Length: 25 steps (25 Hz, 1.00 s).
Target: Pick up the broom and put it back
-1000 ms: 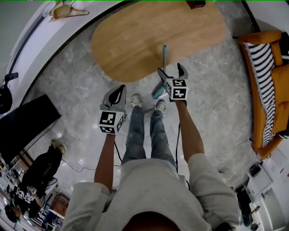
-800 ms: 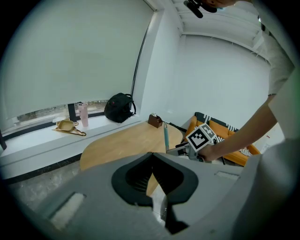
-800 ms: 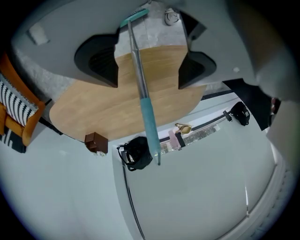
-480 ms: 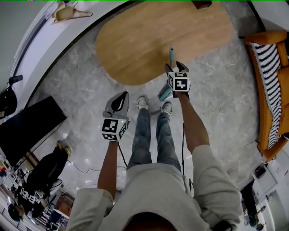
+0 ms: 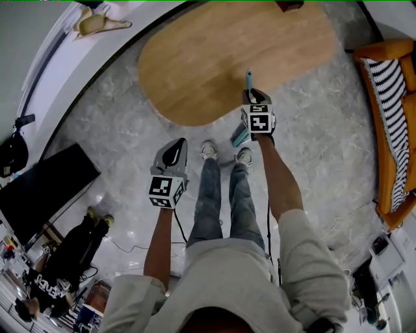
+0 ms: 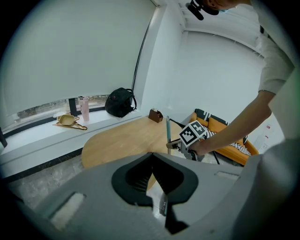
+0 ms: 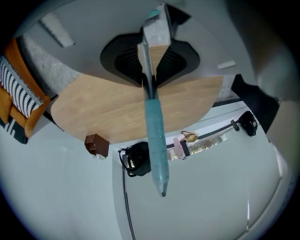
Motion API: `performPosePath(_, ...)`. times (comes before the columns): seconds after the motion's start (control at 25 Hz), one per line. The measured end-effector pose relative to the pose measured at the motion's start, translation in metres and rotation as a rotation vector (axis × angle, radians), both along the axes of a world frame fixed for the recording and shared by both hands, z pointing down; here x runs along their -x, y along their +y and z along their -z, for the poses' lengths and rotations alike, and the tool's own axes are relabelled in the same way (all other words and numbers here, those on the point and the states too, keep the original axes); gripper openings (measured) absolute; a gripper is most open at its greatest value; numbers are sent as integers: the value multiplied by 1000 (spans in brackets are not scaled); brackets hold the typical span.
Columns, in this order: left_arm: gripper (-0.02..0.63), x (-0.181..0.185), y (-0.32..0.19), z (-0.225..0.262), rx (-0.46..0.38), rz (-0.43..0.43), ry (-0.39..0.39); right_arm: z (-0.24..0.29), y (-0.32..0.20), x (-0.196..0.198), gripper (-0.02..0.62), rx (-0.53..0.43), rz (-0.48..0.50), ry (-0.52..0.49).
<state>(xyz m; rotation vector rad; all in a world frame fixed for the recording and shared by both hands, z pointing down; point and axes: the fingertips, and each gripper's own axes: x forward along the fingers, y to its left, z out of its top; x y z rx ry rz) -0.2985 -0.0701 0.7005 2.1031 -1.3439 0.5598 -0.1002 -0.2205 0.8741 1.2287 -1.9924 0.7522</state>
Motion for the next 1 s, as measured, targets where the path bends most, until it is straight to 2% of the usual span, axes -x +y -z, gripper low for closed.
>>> performPosePath(0.2, -3, -4, -4, 5, -10, -13, -4, 12, 16, -10, 91, -33, -6, 16)
performPosePath(0.44, -3, -16, -14, 16, -41, -35, -1, 42, 64, -43, 87, -96, -82, -1)
performPosePath(0.72, -3, -46, -14, 31, -77, -89, -1, 67, 139, -82, 84, -107, -121, 13)
performPosePath(1.0, -3, -87, -4, 56, -111, -148, 6, 96, 175, -106, 84, -109, -124, -16)
